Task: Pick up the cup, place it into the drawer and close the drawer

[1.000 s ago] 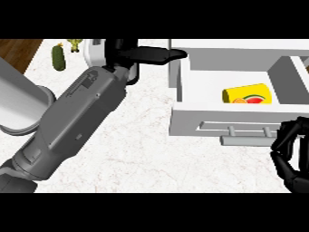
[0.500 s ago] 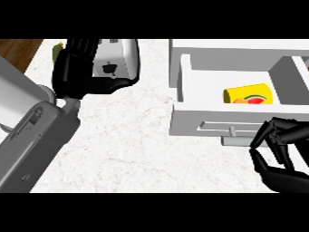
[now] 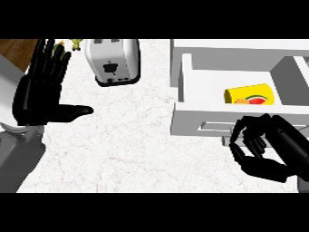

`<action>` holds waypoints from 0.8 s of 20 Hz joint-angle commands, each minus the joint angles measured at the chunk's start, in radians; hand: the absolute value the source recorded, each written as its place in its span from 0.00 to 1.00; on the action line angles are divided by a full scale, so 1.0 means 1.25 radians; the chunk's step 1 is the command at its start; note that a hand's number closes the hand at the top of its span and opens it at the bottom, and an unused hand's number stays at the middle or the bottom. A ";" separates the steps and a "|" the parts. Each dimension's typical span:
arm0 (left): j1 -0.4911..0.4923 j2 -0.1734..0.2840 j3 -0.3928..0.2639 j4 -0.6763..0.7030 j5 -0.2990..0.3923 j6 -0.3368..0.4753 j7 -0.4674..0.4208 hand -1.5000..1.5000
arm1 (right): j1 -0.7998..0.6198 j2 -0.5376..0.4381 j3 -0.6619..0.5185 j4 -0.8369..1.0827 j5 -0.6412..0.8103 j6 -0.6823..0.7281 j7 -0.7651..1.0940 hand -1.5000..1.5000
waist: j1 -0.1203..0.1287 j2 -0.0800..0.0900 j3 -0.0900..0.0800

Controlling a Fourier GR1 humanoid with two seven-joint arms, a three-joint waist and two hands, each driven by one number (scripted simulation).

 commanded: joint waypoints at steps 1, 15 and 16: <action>0.054 0.041 0.044 0.001 0.005 -0.069 -0.007 0.00 | -0.034 0.010 0.074 0.095 0.155 -0.065 -0.051 1.00 | -0.012 0.003 0.000; 0.227 0.071 0.170 -0.020 0.010 -0.247 -0.039 0.00 | -0.300 0.109 0.070 0.640 0.325 -0.192 -0.137 0.00 | -0.012 0.004 0.000; 0.283 0.061 0.170 -0.072 -0.001 -0.247 -0.045 0.00 | -0.278 0.100 0.047 0.682 0.313 -0.224 -0.205 0.00 | -0.013 0.003 0.000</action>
